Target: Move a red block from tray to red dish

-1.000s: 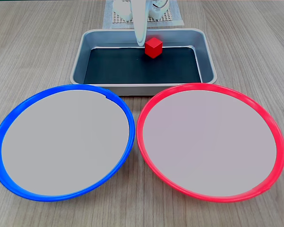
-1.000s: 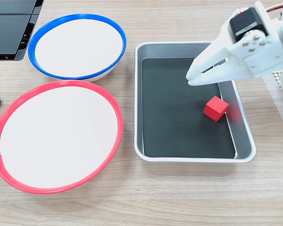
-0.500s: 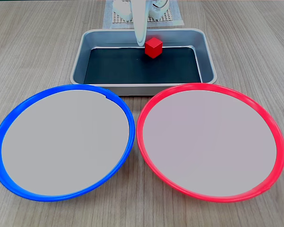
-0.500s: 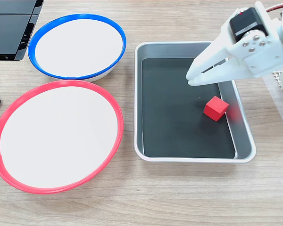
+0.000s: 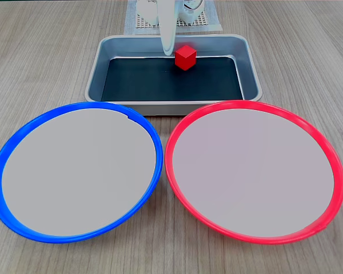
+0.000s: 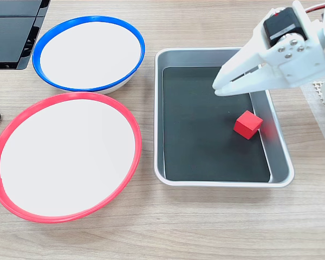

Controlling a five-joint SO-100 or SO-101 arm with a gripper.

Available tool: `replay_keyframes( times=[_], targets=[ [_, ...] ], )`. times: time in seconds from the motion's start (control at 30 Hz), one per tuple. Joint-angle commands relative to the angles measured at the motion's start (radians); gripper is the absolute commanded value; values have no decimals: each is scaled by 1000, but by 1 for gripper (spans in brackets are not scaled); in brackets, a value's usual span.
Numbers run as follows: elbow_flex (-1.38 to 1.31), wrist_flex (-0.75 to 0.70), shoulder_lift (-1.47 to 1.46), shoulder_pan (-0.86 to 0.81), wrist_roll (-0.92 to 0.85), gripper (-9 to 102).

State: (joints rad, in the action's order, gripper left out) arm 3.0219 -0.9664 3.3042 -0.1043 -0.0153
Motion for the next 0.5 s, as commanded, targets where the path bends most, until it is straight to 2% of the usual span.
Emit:
replay_keyframes(
  times=[0.0,0.1,0.23,0.27,0.47],
  targets=[
    [-54,40,14,-18,-383,0],
    [-164,118,-58,-31,-836,0],
    [-383,95,-330,-2,-1103,0],
    [-459,48,-405,17,-1150,0],
    [-982,-442,-997,209,-1588,0]
  ],
)
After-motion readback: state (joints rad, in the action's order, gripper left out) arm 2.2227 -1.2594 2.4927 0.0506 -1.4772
